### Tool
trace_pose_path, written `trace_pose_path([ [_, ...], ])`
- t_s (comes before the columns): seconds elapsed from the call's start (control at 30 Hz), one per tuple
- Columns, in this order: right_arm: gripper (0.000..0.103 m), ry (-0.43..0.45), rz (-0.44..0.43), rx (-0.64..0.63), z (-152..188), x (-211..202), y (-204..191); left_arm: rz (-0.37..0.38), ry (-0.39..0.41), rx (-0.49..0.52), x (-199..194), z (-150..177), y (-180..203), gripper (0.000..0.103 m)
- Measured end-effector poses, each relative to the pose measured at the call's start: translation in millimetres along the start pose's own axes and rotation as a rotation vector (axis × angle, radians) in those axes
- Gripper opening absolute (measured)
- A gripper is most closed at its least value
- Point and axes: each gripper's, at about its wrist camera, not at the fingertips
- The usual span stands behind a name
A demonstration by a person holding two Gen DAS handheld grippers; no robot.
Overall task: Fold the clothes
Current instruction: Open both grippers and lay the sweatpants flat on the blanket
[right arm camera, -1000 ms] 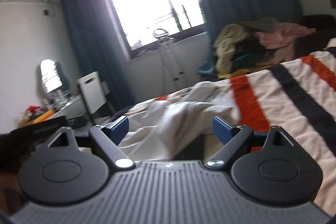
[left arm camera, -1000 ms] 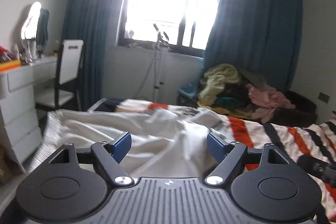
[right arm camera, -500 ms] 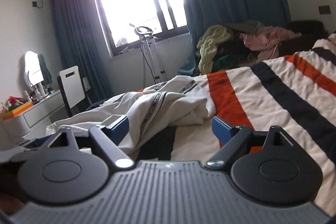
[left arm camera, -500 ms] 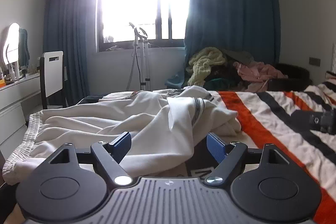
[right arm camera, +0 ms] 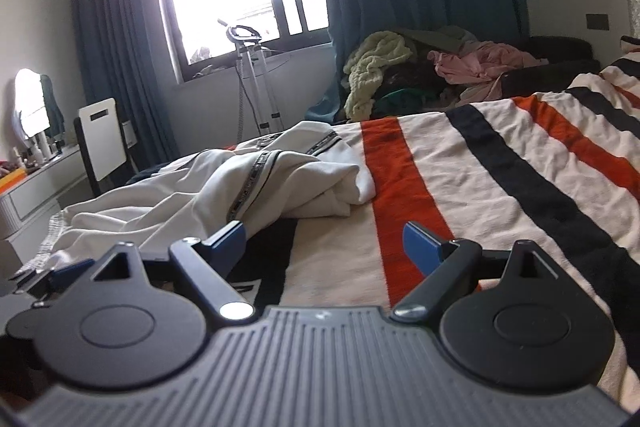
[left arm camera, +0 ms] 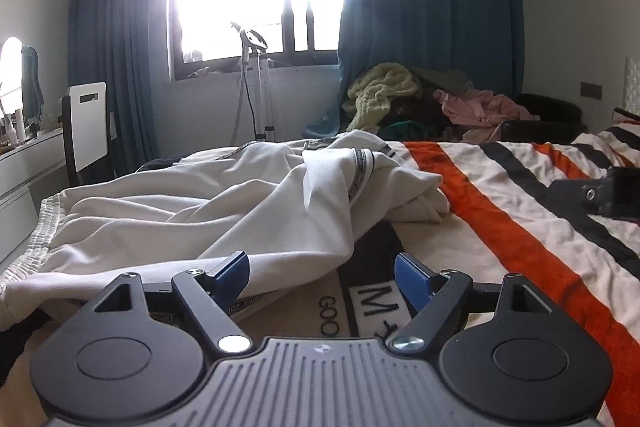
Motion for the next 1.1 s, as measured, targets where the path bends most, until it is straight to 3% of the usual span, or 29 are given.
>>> trace_pose_path([
  [0.17,0.087,0.008,0.068,0.006,2,-7,5,0.0,-0.053,0.007,18,2,2,0.081],
  [0.27,0.087,-0.005,0.107,0.016,2,-6,11,-0.002,-0.083,0.066,46,-2,8,0.081],
  [0.47,0.087,-0.041,0.158,0.108,5,4,34,-0.012,-0.097,0.196,133,-27,25,0.076],
  [0.7,0.087,-0.088,0.265,0.21,18,48,61,-0.039,-0.071,0.216,238,-74,58,0.078],
  [0.8,0.087,-0.1,0.302,0.225,24,70,70,-0.112,-0.057,0.263,286,-92,66,0.078],
  [0.87,0.087,-0.094,0.311,0.182,26,83,67,-0.111,-0.103,0.26,319,-100,63,0.078],
  [0.97,0.087,-0.063,0.27,0.089,30,99,54,-0.098,-0.24,0.216,360,-101,57,0.079],
  [1.03,0.087,-0.079,0.24,0.063,35,109,50,-0.083,-0.286,0.195,370,-96,54,0.072],
  [1.07,0.087,-0.096,0.232,0.07,37,115,50,-0.069,-0.294,0.189,370,-97,54,0.061],
  [1.1,0.087,-0.113,0.224,0.077,40,120,51,-0.045,-0.302,0.183,368,-100,54,0.039],
])
Point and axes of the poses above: each gripper's, at about its wrist camera, not at the fingertips, and x roughly the way its jaws point, y to its right, z to its underside, and after that the axes turned 5 degrees about y, right-handed
